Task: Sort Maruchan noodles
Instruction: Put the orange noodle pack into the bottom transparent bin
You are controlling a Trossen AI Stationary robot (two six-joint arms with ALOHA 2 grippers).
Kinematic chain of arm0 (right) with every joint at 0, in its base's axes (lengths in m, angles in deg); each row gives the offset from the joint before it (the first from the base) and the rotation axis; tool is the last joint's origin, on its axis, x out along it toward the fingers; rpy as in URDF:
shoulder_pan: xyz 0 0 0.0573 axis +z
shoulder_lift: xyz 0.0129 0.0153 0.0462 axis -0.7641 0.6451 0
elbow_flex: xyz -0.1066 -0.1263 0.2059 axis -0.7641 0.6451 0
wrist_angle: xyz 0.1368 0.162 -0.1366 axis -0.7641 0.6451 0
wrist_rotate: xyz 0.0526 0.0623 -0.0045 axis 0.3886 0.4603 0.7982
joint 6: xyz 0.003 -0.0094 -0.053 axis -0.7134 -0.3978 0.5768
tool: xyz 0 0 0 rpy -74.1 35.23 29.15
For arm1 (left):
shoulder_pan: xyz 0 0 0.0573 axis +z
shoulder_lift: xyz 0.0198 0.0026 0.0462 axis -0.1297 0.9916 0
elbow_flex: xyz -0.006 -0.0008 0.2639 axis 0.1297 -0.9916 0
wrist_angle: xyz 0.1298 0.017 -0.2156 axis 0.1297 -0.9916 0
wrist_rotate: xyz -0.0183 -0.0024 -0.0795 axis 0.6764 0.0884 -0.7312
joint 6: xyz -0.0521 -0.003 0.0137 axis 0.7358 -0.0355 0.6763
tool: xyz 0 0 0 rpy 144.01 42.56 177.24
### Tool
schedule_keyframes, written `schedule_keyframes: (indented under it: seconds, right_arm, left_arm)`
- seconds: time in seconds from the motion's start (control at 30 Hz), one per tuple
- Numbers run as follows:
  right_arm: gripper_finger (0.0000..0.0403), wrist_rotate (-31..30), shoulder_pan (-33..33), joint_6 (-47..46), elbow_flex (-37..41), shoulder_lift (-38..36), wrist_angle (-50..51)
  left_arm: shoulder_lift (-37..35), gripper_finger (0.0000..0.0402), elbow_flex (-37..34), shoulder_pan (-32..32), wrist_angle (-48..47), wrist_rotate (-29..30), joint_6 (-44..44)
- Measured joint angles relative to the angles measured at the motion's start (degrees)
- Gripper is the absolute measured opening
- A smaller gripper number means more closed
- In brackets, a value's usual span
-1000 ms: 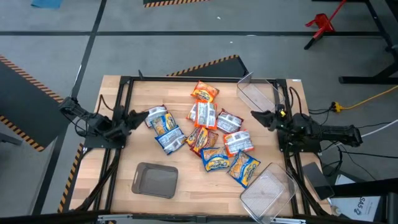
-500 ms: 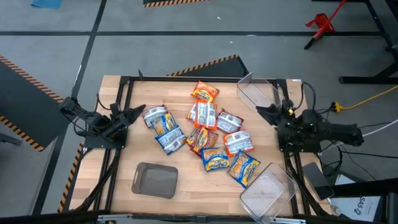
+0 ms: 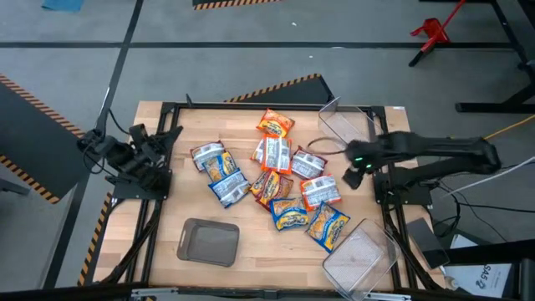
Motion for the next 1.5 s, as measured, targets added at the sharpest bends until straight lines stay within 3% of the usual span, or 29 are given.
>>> schedule_keyframes:
  seconds: [0.13,0.27,0.57,0.77,0.93,1.5]
  right_arm:
    - [0.0354,8.66,0.02,0.03,1.34,9.58,-3.29]
    - [0.0395,7.05,1.27,-0.12,2.08,17.15,-6.90]
    - [0.0364,-4.68,10.86,-2.18,4.84,20.31,-10.77]
    - [0.0363,0.12,13.95,-3.95,13.15,20.12,-21.04]
    - [0.0363,-0.68,14.60,-4.42,17.64,20.12,-27.53]
    - [0.0361,-4.26,14.35,-1.46,18.25,20.68,-34.92]
  left_arm:
    - [0.00,0.0141,1.89,0.01,-2.41,-0.69,-2.35]
    - [0.00,0.0141,2.50,0.00,-3.34,-0.80,-2.88]
    - [0.00,0.0142,2.50,-0.02,-4.13,-0.71,-2.82]
    - [0.00,0.0142,2.50,-0.02,-4.11,0.80,-2.46]
    - [0.00,0.0142,2.50,-0.02,-4.11,3.03,-2.37]
    - [0.00,0.0140,2.50,-0.02,-4.26,4.29,-1.35]
